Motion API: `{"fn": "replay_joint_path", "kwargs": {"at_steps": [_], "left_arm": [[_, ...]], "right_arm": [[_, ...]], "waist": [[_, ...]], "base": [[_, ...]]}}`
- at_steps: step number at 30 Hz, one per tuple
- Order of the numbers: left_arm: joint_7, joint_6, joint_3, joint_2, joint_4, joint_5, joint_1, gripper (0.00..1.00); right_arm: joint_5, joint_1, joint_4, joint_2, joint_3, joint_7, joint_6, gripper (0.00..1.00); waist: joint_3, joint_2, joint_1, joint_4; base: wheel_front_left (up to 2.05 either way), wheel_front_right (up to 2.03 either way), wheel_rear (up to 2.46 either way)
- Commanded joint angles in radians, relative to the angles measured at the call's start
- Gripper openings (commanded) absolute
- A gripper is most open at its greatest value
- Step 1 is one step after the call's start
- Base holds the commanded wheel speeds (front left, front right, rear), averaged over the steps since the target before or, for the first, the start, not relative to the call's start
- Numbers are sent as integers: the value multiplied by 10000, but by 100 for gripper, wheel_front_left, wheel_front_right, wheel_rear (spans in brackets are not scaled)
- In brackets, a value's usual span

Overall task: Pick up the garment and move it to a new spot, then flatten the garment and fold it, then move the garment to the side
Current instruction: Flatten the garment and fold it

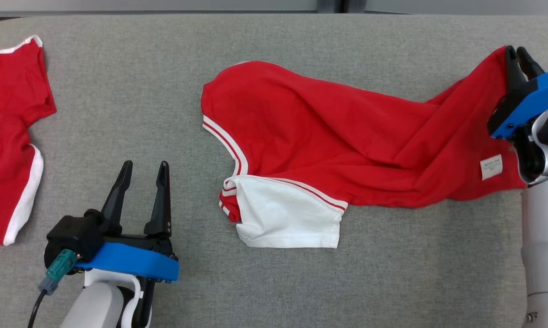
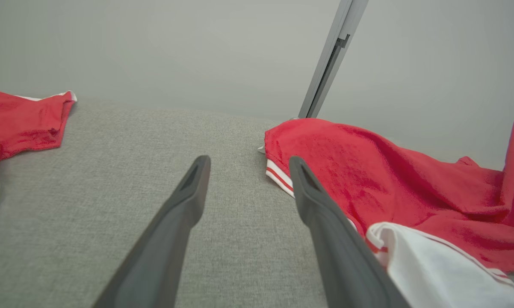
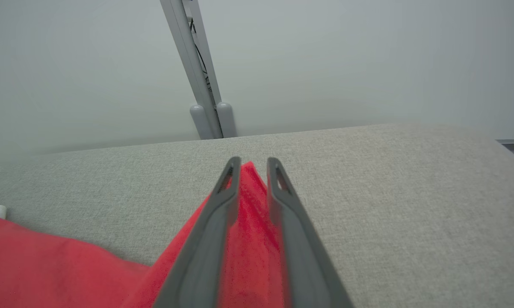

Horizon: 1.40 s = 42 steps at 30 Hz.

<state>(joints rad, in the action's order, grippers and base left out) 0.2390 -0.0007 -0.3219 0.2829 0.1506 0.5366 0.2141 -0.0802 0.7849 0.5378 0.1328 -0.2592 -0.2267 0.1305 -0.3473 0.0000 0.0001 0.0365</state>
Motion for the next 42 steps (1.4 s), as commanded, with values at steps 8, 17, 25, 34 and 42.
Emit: {"fn": "replay_joint_path", "kwargs": {"at_steps": [8, 17, 25, 34, 42], "left_arm": [[120, -98, 34, -93, 428, 36, 76, 100], [211, -6, 307, -64, 765, 116, -431, 100], [252, 90, 482, -2, 839, 149, -1045, 100], [259, 192, 451, -4, 724, 140, -1654, 100], [264, 254, 409, -61, 614, 156, -1862, 100]], "right_arm": [[80, 39, 1647, 255, 365, 1145, 6, 100], [-634, -2024, 138, -1, 991, 2584, 6, 100], [-780, -4547, -2079, -522, 1184, 3127, 6, 100], [-812, -6319, -3550, -818, 1256, 2949, 6, 100], [-1092, -6735, -3905, -824, 1196, 2694, 6, 100]], "waist": [[269, 0, -1, 102], [1235, 0, -1, -527], [2037, 0, -1, -950], [2562, 0, -1, -1024], [2642, 0, -1, -949]], "base": [[0, 0, 0], [0, 0, 0], [0, 0, 0], [0, 0, 0], [0, 0, 0]]}}
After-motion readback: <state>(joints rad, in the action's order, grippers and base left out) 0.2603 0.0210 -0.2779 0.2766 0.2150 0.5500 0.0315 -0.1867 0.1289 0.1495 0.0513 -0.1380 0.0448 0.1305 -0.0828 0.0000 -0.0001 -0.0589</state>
